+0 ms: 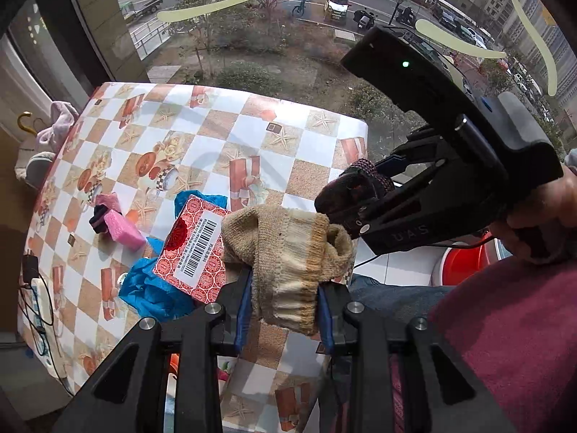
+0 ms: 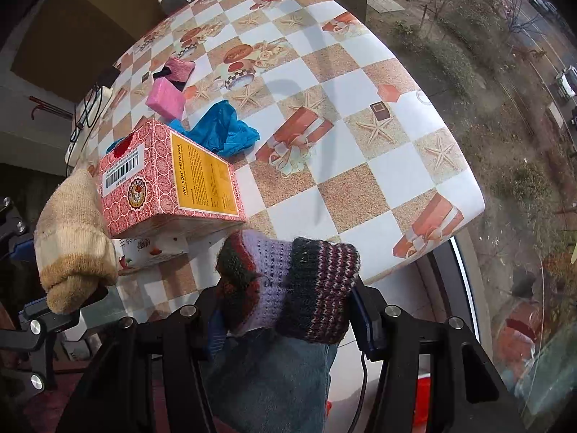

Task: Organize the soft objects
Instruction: 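Lift the hat and mitten and carry both toward the white box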

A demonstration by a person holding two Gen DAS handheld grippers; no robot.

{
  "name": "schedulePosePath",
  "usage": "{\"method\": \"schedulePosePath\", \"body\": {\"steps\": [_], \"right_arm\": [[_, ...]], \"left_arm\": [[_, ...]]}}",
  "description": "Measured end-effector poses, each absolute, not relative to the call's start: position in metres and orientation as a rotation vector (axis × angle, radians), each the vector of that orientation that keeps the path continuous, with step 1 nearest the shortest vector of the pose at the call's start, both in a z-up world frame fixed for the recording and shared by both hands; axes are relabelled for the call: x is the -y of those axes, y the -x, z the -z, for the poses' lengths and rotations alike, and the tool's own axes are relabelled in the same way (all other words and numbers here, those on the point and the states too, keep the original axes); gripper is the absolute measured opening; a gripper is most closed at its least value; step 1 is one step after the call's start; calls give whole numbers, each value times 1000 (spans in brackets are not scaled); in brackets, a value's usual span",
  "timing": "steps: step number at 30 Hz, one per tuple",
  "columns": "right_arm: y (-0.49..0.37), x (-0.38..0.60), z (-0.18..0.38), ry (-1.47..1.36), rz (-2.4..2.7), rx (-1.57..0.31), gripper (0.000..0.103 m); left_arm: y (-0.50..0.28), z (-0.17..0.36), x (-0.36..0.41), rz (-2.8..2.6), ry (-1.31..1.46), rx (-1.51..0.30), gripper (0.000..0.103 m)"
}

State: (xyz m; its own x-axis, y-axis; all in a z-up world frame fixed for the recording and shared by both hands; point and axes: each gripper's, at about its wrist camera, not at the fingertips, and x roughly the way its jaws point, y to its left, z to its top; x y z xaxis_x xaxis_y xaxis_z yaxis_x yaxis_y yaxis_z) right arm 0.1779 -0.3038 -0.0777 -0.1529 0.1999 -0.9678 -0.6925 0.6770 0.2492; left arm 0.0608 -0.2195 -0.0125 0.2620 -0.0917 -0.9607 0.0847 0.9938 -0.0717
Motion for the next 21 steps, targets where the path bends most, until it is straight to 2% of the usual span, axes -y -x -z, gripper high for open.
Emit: {"method": "schedulePosePath", "body": {"steps": [7,21], "right_arm": [[-119,263,69,600,-1036,-1483,57],[-37,207,30,893,-1288,-1206,57]], "left_arm": [[-3,16,188,-40,50,-1340,34],[59,11,146,-263,197,-1302,34]]}}
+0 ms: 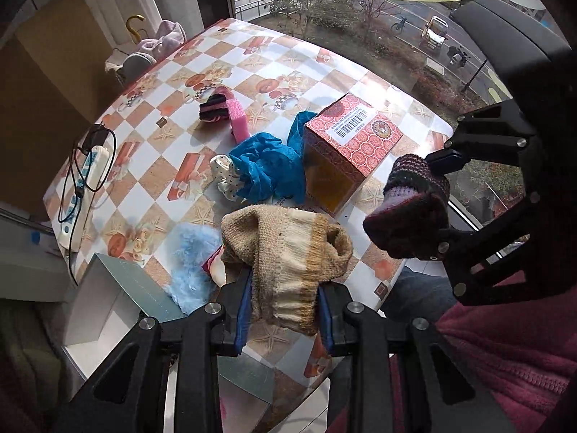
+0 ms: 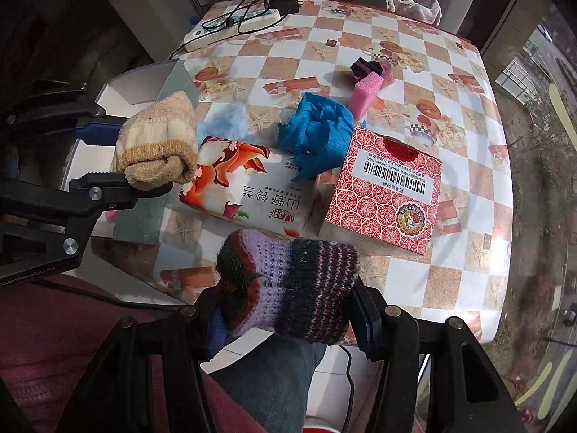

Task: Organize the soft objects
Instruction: 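Lift the hat and mitten and carry both toward the white box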

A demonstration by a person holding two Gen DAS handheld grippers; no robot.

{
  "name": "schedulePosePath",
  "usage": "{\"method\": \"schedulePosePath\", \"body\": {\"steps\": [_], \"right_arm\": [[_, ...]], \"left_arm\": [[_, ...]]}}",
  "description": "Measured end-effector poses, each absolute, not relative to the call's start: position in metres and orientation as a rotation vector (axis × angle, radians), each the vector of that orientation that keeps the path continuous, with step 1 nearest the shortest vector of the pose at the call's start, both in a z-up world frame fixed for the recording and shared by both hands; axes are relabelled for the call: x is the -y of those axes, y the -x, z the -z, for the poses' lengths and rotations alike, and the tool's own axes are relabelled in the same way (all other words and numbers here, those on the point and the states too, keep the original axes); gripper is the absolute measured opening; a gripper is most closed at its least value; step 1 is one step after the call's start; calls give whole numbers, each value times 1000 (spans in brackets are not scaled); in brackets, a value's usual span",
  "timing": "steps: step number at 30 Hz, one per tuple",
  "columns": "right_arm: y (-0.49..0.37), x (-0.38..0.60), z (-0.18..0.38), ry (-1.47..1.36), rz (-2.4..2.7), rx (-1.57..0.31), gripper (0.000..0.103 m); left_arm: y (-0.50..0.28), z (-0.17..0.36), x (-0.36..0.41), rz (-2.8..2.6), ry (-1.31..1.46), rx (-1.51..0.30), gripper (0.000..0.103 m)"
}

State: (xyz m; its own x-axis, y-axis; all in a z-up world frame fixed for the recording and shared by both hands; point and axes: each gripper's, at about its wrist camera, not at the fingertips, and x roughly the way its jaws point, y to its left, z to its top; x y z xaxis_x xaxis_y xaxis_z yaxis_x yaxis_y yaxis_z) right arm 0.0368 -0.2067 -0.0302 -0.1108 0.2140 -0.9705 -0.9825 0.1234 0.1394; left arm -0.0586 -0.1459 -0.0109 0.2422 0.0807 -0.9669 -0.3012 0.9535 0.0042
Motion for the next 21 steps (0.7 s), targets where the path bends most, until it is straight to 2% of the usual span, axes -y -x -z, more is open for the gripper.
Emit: {"method": "schedulePosePath", "body": {"steps": [8,21], "right_arm": [[-23,185,-2,864,-1335,-1118,57],[1,181,4,915,-1372,-1124,57]], "left_arm": [[77,5,132,-346,247,-1266,34],[94,3,130,-392,276,-1253,34]]}}
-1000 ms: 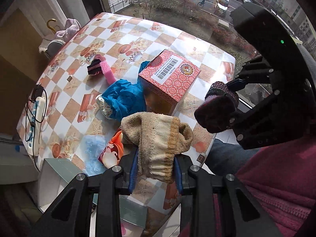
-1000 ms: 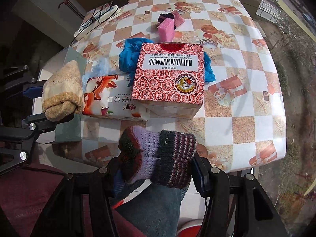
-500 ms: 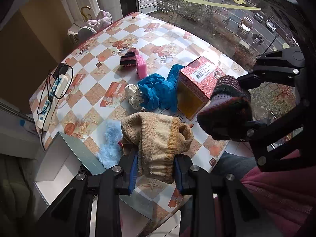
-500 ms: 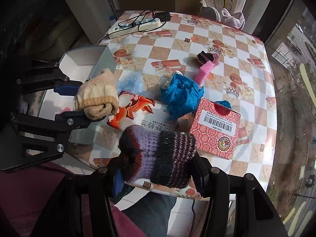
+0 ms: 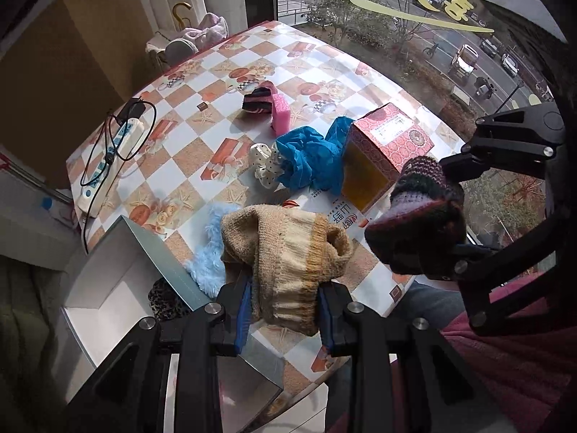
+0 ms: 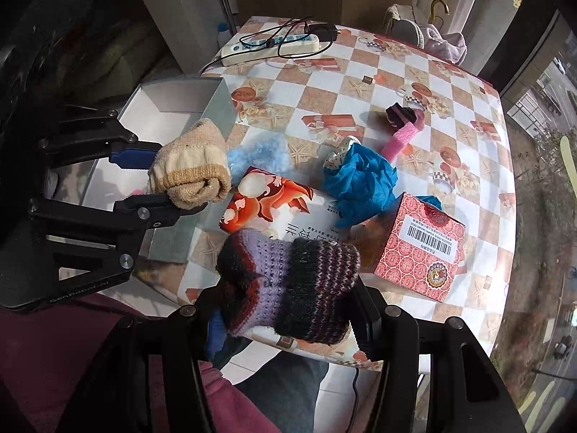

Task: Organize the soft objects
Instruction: 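Lift the hat and mitten and carry both toward the white box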

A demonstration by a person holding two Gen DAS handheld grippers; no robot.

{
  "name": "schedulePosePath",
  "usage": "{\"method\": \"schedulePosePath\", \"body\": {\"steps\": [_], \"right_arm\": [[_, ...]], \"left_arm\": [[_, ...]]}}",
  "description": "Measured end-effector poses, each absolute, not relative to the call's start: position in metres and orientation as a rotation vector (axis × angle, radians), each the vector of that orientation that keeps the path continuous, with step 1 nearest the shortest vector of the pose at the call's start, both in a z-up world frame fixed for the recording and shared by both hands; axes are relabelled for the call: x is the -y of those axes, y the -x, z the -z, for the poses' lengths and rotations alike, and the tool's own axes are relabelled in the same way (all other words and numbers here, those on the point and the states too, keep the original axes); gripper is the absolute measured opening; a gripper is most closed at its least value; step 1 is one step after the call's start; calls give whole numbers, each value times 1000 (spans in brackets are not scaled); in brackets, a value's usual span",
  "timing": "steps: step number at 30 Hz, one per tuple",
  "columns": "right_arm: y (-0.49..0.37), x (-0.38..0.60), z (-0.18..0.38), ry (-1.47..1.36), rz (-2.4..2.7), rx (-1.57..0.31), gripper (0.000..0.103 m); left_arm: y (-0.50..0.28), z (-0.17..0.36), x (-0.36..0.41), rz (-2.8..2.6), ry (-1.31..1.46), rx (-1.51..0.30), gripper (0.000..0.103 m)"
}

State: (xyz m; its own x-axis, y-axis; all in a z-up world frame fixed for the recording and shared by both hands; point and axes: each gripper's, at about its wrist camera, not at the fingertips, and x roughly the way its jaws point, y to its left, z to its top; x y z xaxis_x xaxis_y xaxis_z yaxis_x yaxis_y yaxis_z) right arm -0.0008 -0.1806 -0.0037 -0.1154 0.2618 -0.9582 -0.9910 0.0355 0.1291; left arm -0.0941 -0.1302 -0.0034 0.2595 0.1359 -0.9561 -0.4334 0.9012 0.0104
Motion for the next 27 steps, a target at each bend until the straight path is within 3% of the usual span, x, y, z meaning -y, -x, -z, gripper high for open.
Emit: {"method": "schedulePosePath", "body": {"steps": [27], "right_arm": [[24,168,12,1011,-1420,-1113,57]], "left_arm": [[119,2,118,-448,337,-1237,34]]}}
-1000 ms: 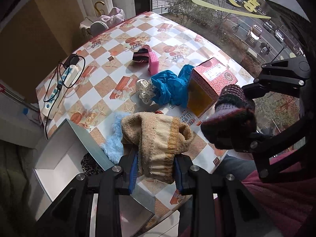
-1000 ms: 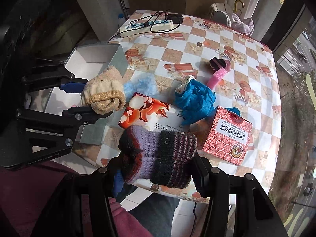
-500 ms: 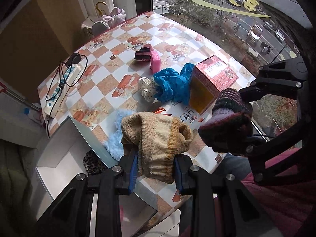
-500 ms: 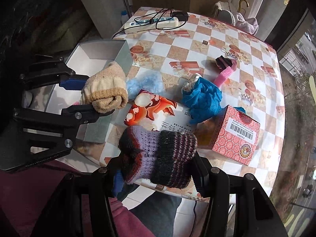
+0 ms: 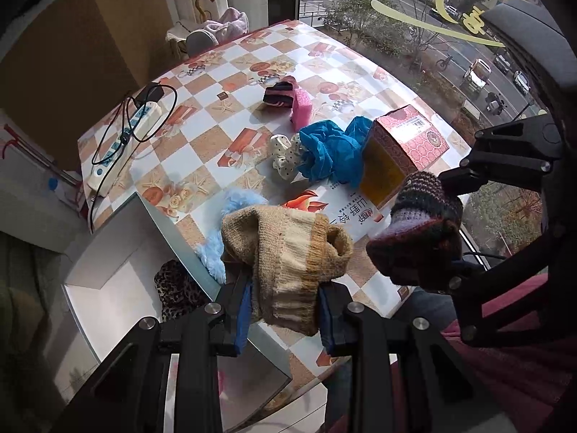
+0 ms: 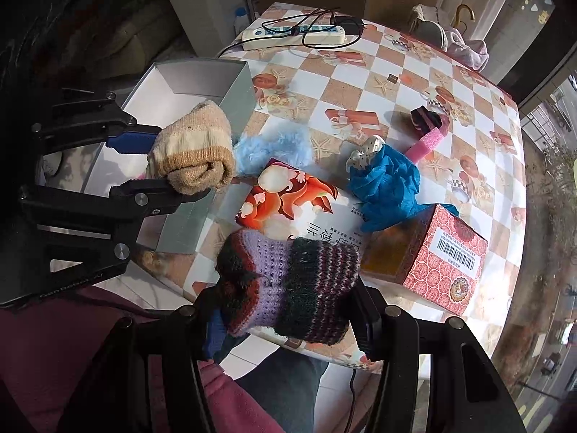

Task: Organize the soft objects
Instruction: 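Lift the hat and mitten and carry both toward the white box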

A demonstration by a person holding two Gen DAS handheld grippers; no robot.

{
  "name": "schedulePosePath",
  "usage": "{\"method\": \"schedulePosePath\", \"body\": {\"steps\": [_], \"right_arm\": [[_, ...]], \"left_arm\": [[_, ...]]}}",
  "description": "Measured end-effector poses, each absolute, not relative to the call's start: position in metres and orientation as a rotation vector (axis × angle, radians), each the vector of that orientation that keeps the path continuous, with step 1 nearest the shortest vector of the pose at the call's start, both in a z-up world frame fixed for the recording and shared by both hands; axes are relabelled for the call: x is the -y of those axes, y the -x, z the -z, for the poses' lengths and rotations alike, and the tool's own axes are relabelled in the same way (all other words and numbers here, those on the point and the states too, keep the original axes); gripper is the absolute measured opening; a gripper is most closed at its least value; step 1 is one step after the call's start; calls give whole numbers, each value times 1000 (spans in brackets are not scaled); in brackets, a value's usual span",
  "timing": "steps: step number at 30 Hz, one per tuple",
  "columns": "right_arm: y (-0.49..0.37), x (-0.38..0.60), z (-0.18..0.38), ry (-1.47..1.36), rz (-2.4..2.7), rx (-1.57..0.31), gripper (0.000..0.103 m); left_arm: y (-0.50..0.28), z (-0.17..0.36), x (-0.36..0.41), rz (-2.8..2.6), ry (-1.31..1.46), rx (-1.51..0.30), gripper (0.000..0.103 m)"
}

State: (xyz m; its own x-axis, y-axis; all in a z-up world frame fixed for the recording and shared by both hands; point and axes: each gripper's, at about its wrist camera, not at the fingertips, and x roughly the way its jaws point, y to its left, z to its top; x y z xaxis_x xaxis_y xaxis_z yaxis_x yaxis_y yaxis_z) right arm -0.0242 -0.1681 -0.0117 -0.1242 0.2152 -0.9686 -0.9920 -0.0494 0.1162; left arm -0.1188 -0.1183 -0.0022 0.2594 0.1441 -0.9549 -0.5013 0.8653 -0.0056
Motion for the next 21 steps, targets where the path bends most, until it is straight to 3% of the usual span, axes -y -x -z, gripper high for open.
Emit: {"method": "schedulePosePath", "body": {"steps": [21], "right_arm": [[46,136,3,1136,-1532,-1015,57]], "left_arm": [[185,3,78,-764,537,-1155,34]]}}
